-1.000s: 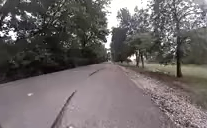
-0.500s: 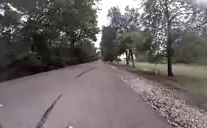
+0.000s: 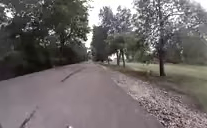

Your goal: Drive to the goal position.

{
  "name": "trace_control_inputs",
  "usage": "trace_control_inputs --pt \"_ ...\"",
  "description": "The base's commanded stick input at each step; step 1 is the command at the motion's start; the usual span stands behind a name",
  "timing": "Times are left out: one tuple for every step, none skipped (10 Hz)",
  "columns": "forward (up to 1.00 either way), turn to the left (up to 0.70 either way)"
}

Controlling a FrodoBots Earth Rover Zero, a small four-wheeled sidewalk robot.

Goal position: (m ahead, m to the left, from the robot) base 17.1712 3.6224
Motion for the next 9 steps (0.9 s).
trace_control_inputs --pt "1.0 0.01" --pt "1.0 0.01" --pt "1.0 0.01" --pt "1.0 0.01" --pt "1.0 0.01" --pt "1.0 0.01" --pt "1.0 0.01" --pt "1.0 0.01" --pt "1.0 0.01"
